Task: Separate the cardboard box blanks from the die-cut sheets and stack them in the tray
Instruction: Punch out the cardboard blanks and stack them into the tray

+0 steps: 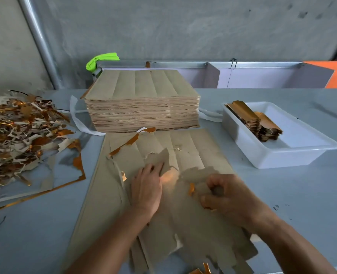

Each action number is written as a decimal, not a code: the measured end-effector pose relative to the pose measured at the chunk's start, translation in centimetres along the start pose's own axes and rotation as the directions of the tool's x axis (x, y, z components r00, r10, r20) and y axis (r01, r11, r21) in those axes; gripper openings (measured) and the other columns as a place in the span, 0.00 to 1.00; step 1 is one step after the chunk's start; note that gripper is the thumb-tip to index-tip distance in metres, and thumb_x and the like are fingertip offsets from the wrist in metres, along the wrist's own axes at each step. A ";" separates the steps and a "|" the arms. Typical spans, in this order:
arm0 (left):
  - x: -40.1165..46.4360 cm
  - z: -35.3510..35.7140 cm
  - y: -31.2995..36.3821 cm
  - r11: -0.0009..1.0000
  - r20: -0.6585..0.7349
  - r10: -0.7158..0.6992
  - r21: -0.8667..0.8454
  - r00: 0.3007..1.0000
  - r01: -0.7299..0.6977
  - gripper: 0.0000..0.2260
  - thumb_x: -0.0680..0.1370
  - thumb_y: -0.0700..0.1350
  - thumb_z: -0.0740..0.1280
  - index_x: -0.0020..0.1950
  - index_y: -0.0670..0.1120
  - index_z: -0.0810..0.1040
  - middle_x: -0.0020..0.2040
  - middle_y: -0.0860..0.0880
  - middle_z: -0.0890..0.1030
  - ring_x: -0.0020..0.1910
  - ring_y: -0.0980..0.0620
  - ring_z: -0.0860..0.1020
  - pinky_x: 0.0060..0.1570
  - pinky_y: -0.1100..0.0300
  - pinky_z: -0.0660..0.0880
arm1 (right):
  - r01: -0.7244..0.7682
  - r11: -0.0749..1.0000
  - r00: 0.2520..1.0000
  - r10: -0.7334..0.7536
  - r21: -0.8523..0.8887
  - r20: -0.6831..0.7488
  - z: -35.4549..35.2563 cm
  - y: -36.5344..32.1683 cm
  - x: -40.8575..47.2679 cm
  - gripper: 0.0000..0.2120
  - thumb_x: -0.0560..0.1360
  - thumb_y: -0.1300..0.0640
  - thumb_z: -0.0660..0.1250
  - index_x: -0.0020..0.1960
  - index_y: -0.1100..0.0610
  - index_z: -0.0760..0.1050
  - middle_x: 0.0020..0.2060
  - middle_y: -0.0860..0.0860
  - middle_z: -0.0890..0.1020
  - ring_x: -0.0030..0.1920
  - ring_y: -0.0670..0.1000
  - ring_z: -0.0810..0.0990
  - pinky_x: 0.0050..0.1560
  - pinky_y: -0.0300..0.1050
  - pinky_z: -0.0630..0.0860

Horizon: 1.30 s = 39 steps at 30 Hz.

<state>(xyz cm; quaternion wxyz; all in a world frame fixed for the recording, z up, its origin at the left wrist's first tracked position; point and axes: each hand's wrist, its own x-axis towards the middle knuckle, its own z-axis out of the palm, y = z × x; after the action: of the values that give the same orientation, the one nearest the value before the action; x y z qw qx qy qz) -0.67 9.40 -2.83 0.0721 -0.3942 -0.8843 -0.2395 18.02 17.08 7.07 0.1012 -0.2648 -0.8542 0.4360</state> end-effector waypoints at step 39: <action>-0.4 -0.8 -0.9 0.880 -0.086 0.052 -0.467 0.995 -0.087 0.12 0.81 0.37 0.58 0.59 0.37 0.79 0.57 0.44 0.80 0.58 0.48 0.78 0.60 0.74 0.65 | -0.328 0.841 0.848 0.463 0.431 -0.258 2.5 3.8 12.2 0.08 0.70 0.67 0.69 0.35 0.58 0.75 0.38 0.57 0.81 0.40 0.57 0.80 0.42 0.53 0.81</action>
<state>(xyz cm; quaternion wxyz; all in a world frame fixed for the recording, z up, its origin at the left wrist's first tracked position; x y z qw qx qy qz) -1.10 8.18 -2.58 0.0143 -0.4225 -0.7821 -0.4579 8.16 23.72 1.84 0.2067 -0.4876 -0.6491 0.5462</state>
